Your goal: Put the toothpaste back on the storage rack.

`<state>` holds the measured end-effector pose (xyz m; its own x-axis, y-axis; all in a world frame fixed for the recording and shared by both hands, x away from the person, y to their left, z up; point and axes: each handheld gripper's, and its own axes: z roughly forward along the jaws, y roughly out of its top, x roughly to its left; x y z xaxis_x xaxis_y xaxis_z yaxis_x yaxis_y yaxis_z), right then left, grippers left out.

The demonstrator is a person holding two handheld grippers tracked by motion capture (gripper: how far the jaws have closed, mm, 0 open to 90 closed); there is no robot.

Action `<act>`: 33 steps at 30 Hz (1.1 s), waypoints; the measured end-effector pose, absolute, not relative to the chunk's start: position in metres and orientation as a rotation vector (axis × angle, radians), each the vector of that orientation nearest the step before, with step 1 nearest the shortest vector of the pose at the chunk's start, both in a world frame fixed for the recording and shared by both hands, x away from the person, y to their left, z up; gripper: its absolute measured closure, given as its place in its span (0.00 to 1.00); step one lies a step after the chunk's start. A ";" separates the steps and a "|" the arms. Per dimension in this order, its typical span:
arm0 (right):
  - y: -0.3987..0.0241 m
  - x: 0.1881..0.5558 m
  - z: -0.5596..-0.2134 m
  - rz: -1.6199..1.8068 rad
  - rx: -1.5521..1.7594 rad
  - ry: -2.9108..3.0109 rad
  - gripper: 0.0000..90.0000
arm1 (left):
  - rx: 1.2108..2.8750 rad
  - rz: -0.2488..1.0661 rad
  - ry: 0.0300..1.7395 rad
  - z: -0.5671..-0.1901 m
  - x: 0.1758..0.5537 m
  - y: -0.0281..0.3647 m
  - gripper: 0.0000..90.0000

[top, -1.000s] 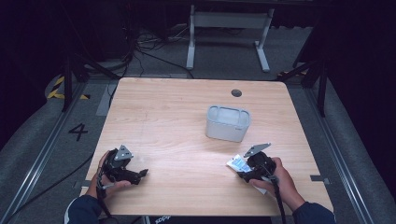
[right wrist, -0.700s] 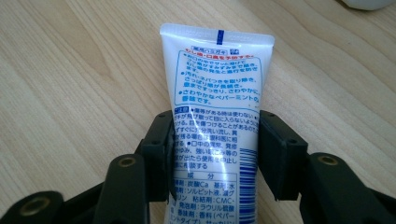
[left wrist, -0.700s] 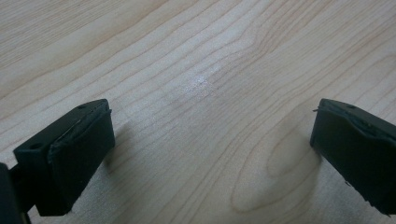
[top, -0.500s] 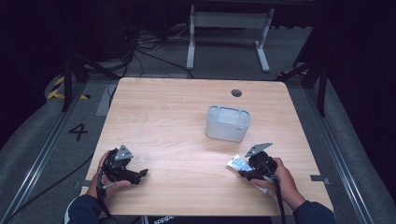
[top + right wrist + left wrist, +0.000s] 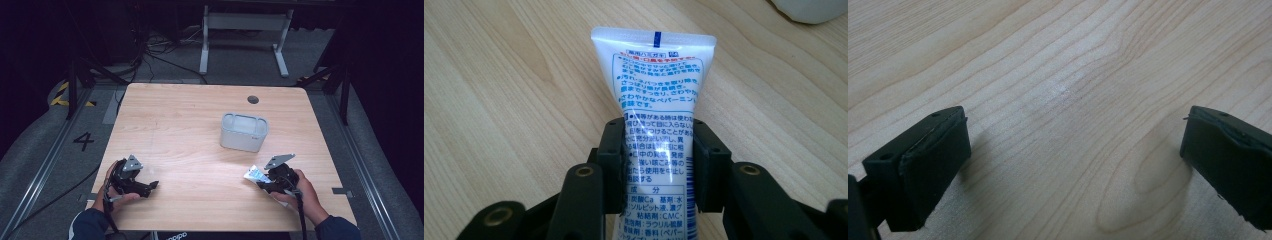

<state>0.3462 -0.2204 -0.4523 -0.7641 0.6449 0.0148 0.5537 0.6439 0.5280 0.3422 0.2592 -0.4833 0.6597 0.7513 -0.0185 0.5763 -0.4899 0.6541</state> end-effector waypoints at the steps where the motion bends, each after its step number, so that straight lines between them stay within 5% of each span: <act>1: -0.222 0.345 -0.452 0.789 0.993 2.681 0.73 | 2.241 0.357 1.023 -0.483 0.342 0.259 0.00; 33: -0.244 0.339 -0.435 1.006 0.938 2.609 0.73 | 2.249 0.373 1.006 -0.483 0.344 0.260 0.01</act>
